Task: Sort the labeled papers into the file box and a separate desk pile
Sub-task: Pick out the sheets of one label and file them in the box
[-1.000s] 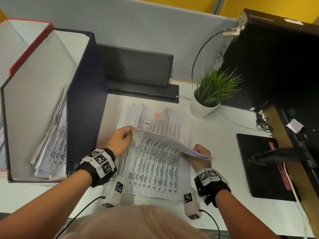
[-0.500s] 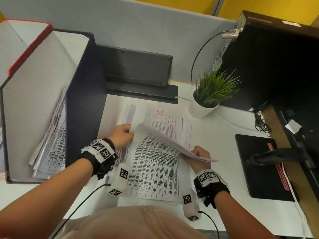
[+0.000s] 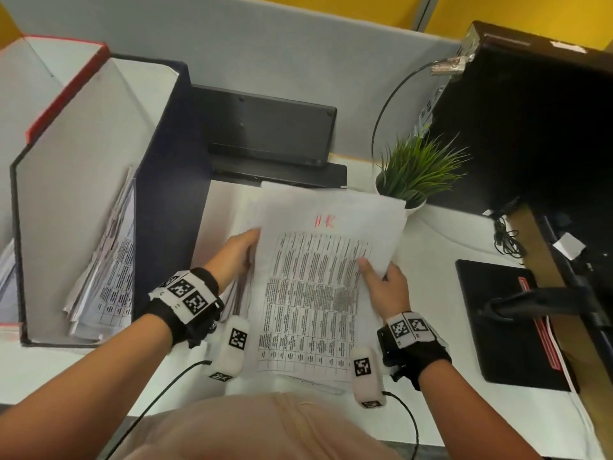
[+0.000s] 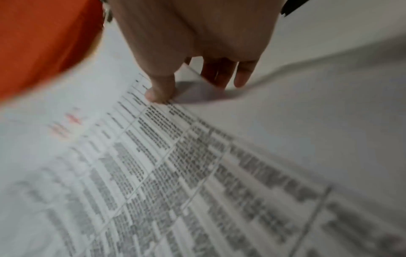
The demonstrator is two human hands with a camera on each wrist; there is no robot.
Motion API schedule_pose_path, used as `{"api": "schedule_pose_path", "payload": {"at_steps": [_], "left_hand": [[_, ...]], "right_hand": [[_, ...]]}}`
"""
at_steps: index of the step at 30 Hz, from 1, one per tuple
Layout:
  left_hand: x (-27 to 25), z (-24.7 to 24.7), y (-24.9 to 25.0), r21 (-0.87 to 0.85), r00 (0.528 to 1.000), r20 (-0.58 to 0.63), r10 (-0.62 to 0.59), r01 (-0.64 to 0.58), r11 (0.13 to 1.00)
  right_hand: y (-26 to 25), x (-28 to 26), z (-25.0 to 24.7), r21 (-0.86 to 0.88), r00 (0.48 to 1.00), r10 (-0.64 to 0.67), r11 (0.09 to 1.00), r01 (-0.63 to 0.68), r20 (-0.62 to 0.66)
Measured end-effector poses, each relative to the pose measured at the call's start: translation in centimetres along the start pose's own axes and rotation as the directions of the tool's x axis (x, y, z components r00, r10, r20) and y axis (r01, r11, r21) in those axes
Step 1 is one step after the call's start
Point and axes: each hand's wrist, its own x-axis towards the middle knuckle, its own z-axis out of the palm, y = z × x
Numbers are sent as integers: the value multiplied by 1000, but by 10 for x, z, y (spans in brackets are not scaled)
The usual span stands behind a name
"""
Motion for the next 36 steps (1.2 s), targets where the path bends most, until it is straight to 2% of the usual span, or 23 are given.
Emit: {"api": "schedule_pose_path", "payload": {"at_steps": [2, 4, 7, 10, 12, 14, 16, 17, 20, 22, 24, 27, 29, 33, 36], "left_hand": [[-3, 2, 6, -91, 996, 85, -14, 22, 996], [-8, 7, 11, 17, 995, 99, -4, 2, 1000], [-11, 15, 13, 323, 979, 98, 178, -200, 925], [-16, 20, 23, 417, 932, 56, 359, -349, 839], [-23, 23, 36, 364, 864, -19, 504, -463, 808], [-31, 25, 47, 274, 774, -66, 630, -593, 757], [-38, 26, 49, 202, 722, -102, 685, -659, 725], [-40, 26, 46, 190, 726, -118, 677, -653, 733], [-39, 29, 23, 245, 823, -124, 555, -517, 820], [-35, 31, 8, 303, 857, -143, 495, -438, 846], [-31, 31, 5, 297, 837, -190, 512, -448, 843], [-25, 27, 8, 226, 814, -215, 540, -496, 838], [-22, 27, 5, 265, 833, -207, 514, -458, 849], [-13, 29, 0, 309, 885, -238, 400, -322, 895], [-13, 27, 12, 287, 871, -277, 406, -328, 900]], "right_hand": [[-7, 2, -1, 152, 1000, 11, 988, -8, -14], [-14, 3, -1, 181, 998, 3, 983, 8, -61], [-28, 4, 0, 193, 987, -59, 977, 88, -150], [-52, -2, -3, 236, 967, -151, 951, 199, -207], [-74, -10, -6, 294, 944, -224, 910, 292, -243], [-91, -17, -10, 373, 907, -314, 835, 404, -282], [-98, -23, -11, 431, 885, -366, 775, 461, -289], [-98, -25, -10, 441, 890, -368, 775, 453, -269], [-86, -33, 5, 398, 945, -295, 857, 328, -144], [-78, -36, 14, 390, 973, -217, 892, 229, -73], [-75, -34, 17, 406, 978, -192, 889, 211, -87], [-72, -28, 16, 430, 967, -219, 867, 253, -127], [-66, -28, 20, 388, 971, -216, 890, 239, -101], [-52, -33, 33, 146, 983, -182, 972, 185, -33], [-57, -30, 33, 132, 978, -205, 969, 208, -30]]}}
